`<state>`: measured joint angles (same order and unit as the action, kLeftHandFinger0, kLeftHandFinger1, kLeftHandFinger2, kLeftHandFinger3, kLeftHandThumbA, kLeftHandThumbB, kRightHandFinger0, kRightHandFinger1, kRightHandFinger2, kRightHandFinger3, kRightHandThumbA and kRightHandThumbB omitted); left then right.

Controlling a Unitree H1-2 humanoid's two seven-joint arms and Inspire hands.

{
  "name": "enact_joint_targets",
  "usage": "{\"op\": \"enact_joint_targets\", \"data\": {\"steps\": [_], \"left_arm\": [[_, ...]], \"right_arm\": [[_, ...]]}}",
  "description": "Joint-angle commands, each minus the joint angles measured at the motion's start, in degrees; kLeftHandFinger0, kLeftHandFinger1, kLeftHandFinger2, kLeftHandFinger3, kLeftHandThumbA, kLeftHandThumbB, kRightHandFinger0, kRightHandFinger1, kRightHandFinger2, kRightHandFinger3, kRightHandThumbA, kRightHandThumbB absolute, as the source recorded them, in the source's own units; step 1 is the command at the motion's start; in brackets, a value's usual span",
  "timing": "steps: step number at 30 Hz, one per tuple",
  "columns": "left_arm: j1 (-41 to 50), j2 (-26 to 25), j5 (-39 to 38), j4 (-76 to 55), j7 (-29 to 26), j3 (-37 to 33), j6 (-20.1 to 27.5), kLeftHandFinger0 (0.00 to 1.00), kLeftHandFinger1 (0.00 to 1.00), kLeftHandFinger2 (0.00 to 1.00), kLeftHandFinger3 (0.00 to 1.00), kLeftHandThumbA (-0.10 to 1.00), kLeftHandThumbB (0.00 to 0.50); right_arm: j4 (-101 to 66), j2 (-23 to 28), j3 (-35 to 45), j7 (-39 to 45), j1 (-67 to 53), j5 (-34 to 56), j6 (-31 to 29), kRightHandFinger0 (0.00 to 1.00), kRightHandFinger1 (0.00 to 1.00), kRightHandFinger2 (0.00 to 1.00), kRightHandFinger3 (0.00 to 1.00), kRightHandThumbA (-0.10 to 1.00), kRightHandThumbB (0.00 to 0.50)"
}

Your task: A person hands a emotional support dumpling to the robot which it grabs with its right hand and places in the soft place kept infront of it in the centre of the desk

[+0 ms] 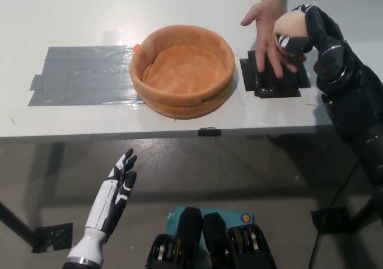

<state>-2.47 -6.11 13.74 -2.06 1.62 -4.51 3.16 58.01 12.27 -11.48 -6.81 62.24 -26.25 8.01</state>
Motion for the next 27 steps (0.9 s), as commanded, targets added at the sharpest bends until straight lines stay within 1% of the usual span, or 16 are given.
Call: {"op": "enact_joint_targets", "data": {"steps": [1,4,7,10,12,13,14,15,16,18,19,20,21,23,24,27], "left_arm": [[-0.8,-0.1,0.3,-1.4,-0.5,-0.2,1.8,1.00,1.00,1.00,1.00,1.00,0.028],[-0.8,-0.1,0.3,-1.4,-0.5,-0.1,1.8,1.00,1.00,1.00,1.00,1.00,0.035],[-0.8,-0.1,0.3,-1.4,-0.5,-0.2,1.9,1.00,1.00,1.00,1.00,1.00,0.034],[-0.8,-0.1,0.2,-1.2,-0.4,-0.2,2.2,1.00,1.00,1.00,1.00,1.00,0.026],[-0.8,-0.1,0.4,-1.5,-0.4,-0.3,1.6,1.00,1.00,1.00,1.00,1.00,0.031],[-0.8,-0.1,0.3,-1.4,-0.4,-0.2,1.8,1.00,1.00,1.00,1.00,1.00,0.028],[-0.8,-0.1,0.4,-1.4,-0.4,-0.3,1.8,1.00,1.00,1.00,1.00,1.00,0.029],[-0.9,-0.2,0.5,-1.3,-0.4,-0.3,1.8,1.00,1.00,1.00,1.00,1.00,0.039],[-1.0,-0.4,0.4,-1.3,-0.2,-0.2,1.6,1.00,1.00,1.00,1.00,1.00,0.040],[-1.0,-0.4,0.6,-1.4,-0.2,-0.3,1.6,1.00,1.00,1.00,1.00,1.00,0.034],[-1.0,-0.4,0.5,-1.5,-0.2,-0.3,1.6,1.00,1.00,1.00,1.00,1.00,0.015],[-0.9,-0.3,0.4,-1.5,-0.2,-0.4,1.8,1.00,1.00,1.00,1.00,1.00,0.010],[-0.9,-0.3,0.3,-1.4,-0.2,-0.4,2.0,1.00,1.00,1.00,1.00,1.00,0.008],[-0.8,-0.2,0.4,-1.5,-0.1,-0.5,1.8,1.00,1.00,1.00,1.00,1.00,0.011],[-0.9,-0.2,0.6,-1.6,-0.2,-0.6,1.7,1.00,1.00,1.00,1.00,1.00,0.013],[-1.2,-0.2,0.7,-1.6,-0.3,-0.6,1.5,1.00,1.00,1.00,1.00,1.00,0.010]], "right_arm": [[0.0,-0.4,0.5,-7.4,3.2,0.7,-8.2,0.12,0.63,0.99,0.94,-0.10,0.194],[-0.2,-0.4,0.1,-9.5,2.9,0.3,-11.3,0.13,0.66,1.00,0.95,-0.10,0.201],[-0.5,-0.8,0.8,-11.9,3.1,0.7,-13.2,0.15,0.63,1.00,0.91,-0.10,0.175],[-3.1,-1.0,0.6,-14.3,3.4,-0.1,-14.7,0.01,0.54,0.99,0.90,-0.10,0.143],[-3.8,-1.1,0.2,-15.9,3.8,-0.8,-16.2,0.00,0.53,0.98,0.90,-0.10,0.148],[-5.2,-1.3,0.5,-15.5,4.0,-0.4,-16.4,0.02,0.54,0.96,0.89,-0.10,0.155],[-6.4,-1.6,0.6,-15.3,4.3,-0.1,-16.7,0.01,0.50,0.89,0.84,-0.10,0.154],[-8.0,-1.9,0.2,-15.4,4.6,-0.7,-17.1,0.00,0.41,0.81,0.78,-0.10,0.149],[-9.5,-2.4,-0.1,-15.3,4.8,-0.9,-17.0,0.00,0.38,0.79,0.76,-0.10,0.136],[-11.5,-3.9,-0.7,-14.6,5.3,-1.1,-16.6,0.00,0.45,0.94,0.94,-0.10,0.103],[-11.5,-4.6,-0.8,-14.4,5.5,-0.9,-16.5,0.03,0.52,0.97,0.97,-0.10,0.131],[-11.2,-5.6,-1.2,-14.4,5.9,-1.0,-16.3,0.09,0.56,0.97,0.96,-0.10,0.161],[-10.4,-6.5,-1.9,-14.6,6.2,-1.7,-16.2,0.08,0.53,0.94,0.92,-0.10,0.186],[-9.8,-7.5,-3.0,-14.5,6.5,-2.5,-15.9,0.07,0.49,0.88,0.86,-0.10,0.199],[-7.8,-8.5,-4.0,-14.8,7.1,-3.1,-16.5,0.01,0.41,0.78,0.75,-0.10,0.203],[-6.0,-10.5,-4.6,-14.2,7.5,-2.4,-15.8,0.00,0.39,0.79,0.71,-0.10,0.187]]}}
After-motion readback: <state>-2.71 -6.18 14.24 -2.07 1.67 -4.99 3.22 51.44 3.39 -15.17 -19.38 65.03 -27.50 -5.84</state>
